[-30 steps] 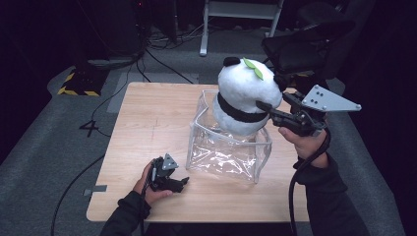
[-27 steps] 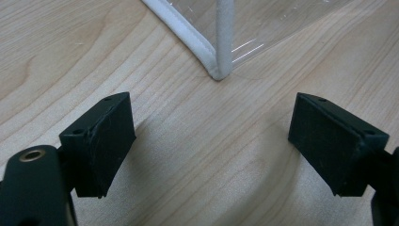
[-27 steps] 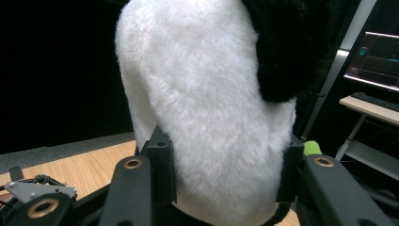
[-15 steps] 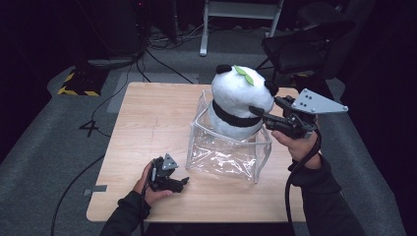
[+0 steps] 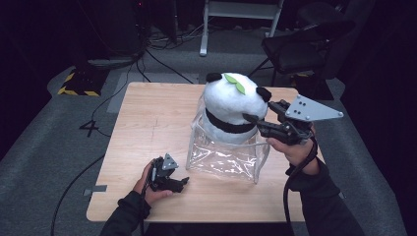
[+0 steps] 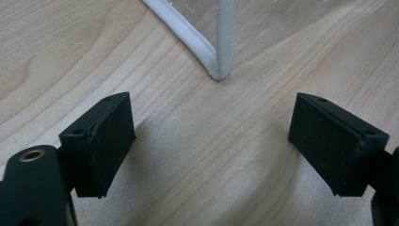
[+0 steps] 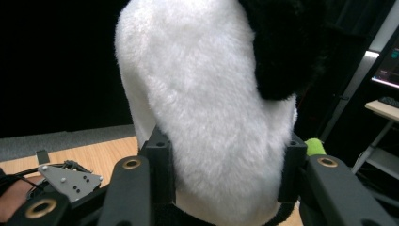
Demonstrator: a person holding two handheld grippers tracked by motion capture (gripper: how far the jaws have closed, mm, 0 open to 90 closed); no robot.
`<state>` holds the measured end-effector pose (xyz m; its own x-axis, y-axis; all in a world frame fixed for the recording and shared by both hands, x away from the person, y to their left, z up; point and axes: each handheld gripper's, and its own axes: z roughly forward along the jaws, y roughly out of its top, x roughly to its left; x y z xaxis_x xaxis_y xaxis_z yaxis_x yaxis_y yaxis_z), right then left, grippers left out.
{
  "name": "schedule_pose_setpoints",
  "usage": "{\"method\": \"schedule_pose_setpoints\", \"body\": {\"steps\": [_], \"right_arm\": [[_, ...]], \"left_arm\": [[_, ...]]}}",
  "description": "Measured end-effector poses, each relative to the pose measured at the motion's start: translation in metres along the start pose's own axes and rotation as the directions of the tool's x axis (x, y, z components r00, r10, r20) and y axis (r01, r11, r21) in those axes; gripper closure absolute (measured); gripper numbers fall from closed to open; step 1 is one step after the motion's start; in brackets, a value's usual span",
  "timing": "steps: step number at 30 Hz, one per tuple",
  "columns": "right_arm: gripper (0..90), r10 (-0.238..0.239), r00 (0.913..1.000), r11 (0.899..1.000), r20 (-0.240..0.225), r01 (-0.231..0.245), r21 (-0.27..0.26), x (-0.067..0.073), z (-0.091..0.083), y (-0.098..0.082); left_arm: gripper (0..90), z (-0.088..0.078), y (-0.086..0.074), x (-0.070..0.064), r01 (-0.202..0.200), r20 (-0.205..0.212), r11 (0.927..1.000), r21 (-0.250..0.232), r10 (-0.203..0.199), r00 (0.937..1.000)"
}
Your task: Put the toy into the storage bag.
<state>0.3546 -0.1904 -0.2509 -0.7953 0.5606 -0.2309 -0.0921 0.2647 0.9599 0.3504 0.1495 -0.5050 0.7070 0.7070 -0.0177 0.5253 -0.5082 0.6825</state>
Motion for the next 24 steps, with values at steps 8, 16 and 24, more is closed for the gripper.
{"method": "schedule_pose_setpoints", "body": {"steps": [8, 16, 24], "right_arm": [[53.7, -0.009, 0.999, 1.0, -0.044, 0.008, -0.002, 0.006, 0.002, 0.002], [53.4, 0.055, 0.9972, 0.998, -0.052, -0.054, 0.017, -0.004, -0.002, -0.01], [51.7, 0.153, 0.9866, 0.984, -0.056, -0.147, 0.099, -0.018, 0.005, -0.028]], "left_arm": [[15.1, 0.0, 0.0, 0.0, 0.0, 0.002, 1.0, 0.002, 0.0, 1.0], [15.1, 0.0, 0.0, 0.0, 0.0, 0.003, 1.0, 0.002, 0.0, 1.0], [15.1, 0.0, 0.0, 0.0, -0.001, 0.002, 1.0, 0.001, 0.001, 1.0]]}}
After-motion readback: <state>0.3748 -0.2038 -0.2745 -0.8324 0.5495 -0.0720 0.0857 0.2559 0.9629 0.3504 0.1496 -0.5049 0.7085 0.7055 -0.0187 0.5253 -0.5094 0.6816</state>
